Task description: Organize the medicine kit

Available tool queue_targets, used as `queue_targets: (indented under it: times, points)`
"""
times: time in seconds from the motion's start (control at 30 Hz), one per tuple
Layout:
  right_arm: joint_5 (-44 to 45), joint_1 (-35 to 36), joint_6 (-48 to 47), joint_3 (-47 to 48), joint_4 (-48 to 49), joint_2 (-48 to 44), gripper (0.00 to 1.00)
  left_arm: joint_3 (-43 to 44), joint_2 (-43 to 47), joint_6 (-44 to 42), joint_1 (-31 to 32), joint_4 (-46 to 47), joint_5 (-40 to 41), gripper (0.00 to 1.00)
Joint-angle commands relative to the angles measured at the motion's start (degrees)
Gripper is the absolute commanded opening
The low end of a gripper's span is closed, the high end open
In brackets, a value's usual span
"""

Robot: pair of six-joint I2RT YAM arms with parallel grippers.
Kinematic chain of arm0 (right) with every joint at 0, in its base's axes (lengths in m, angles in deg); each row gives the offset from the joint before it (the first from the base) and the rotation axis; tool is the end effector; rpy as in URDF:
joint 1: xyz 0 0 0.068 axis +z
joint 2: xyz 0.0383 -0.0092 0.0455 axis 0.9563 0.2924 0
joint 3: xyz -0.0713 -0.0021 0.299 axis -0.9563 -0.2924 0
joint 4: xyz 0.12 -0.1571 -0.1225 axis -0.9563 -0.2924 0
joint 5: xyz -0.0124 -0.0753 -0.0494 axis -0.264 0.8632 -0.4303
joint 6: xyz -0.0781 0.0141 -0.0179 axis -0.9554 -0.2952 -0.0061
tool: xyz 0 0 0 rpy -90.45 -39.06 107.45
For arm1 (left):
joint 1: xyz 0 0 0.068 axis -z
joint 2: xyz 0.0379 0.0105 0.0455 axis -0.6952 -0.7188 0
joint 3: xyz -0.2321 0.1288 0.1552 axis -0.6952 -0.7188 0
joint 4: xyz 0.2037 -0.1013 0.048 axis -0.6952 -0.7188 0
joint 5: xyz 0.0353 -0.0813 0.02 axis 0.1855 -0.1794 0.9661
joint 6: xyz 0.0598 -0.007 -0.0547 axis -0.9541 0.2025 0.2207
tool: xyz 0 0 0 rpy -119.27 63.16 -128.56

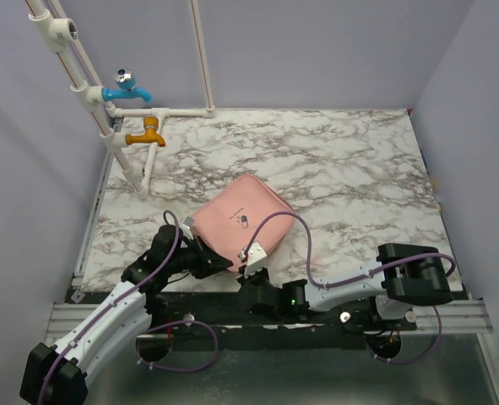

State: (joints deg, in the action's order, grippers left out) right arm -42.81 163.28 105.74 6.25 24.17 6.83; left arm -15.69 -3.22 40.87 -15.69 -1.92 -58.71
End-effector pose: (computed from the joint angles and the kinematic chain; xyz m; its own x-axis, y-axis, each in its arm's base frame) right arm 0.0498 0.3136 0.2081 -0.4502 -0.1324 -0.8831 -0.5193 0.8433 0.1383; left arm 0.0762 -0.0781 0.1781 -0.8708 -0.4913 0.0147 -0.2657 0.4453 -0.8550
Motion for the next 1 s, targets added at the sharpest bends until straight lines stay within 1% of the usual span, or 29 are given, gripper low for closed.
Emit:
queue_targets:
  times: [0.0,0.23,0.37,0.5,0.7,0.97]
  points:
    - [3.1,1.0,2.1,-0.7,-1.5,-0.8,0.01,0.4,1.0,-2.4,-0.1,2.8,1.7,0.00]
    - [7.2,0.2,3.4,-4.8,-6.2,-6.3,0.01,1.8,1.2,-4.1,-0.5,1.8,0.7,0.00]
    - [7.4,-2.0,2.8,-7.3,-6.5,-10.3,0.01,2.1,0.9,-5.0,-0.5,1.7,-0.1,0.00]
    - [7.4,-4.1,1.0,-8.1,-6.5,-12.4,0.01,1.4,1.3,-5.5,-0.6,1.8,-0.7,0.00]
    - [6.8,-4.7,-0.5,-7.3,-5.6,-11.7,0.01,0.8,1.6,-5.3,-0.7,3.0,-1.6,0.00]
    - [9.0,-6.5,2.5,-7.1,-6.1,-10.3,0.01,0.5,2.4,-5.7,-0.8,2.7,-2.5,0.00]
